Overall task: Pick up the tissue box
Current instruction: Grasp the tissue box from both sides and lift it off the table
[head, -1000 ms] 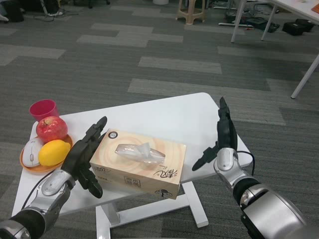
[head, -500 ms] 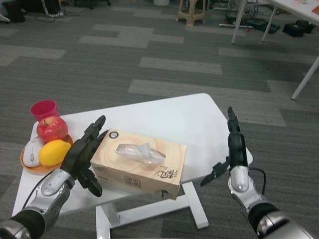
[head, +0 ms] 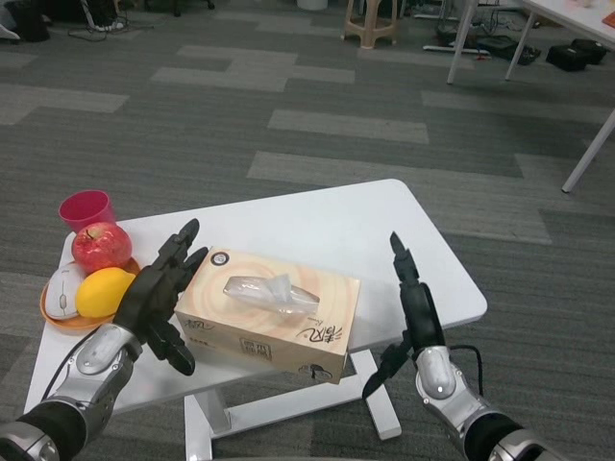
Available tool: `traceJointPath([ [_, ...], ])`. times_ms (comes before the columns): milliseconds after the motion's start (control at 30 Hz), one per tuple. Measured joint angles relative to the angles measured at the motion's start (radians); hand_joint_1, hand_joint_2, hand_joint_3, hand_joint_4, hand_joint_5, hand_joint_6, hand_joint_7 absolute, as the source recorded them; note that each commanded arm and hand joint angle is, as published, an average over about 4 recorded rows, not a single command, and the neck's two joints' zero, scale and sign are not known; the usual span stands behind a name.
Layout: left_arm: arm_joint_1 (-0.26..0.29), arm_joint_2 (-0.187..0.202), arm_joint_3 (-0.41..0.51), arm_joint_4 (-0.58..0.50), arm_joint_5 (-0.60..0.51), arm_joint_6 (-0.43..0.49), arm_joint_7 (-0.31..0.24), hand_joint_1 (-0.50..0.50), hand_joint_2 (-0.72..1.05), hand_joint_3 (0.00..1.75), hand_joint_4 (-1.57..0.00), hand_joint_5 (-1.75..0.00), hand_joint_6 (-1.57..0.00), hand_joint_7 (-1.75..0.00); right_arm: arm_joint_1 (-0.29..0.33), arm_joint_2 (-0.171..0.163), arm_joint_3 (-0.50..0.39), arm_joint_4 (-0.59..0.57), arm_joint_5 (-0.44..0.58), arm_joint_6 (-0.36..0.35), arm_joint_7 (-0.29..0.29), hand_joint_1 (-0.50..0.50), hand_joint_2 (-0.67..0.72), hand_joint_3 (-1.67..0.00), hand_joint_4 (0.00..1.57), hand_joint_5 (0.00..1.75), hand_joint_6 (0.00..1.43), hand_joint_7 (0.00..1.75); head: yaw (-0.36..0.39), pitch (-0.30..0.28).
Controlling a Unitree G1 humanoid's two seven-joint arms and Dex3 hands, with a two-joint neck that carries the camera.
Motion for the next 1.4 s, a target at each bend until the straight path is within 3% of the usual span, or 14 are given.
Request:
traceJointPath([
  [567,-0.003,0.002,-0.008,0.001,0.000,0.000,0.000,0.50,-0.55,0.00,0.00,-0.26,0.00,0.00,-0.189,0.118,0.174,0.194,0.009,0.121,0.021,-0.42,0.72,0.00,0.00,0.00,0.00,0.00,-0.006,0.002],
  [833,-0.003,0.008,-0.016,0.001,-0.003,0.000,0.001,0.50,-0.55,0.00,0.00,-0.31,0.00,0.00,-0.215,0.133,0.209,0.224,0.015,0.128,0.013,-0.42,0.72,0.00,0.00,0.00,0.00,0.00,-0.020,0.000],
  [1400,-0.010,0.020,-0.038,0.001,-0.007,0.000,0.004,0.50,-0.55,0.00,0.00,-0.28,0.00,0.00,-0.229,0.141,0.240,0.212,0.025,0.142,-0.071,-0.42,0.72,0.00,0.00,0.00,0.00,0.00,-0.034,0.007],
])
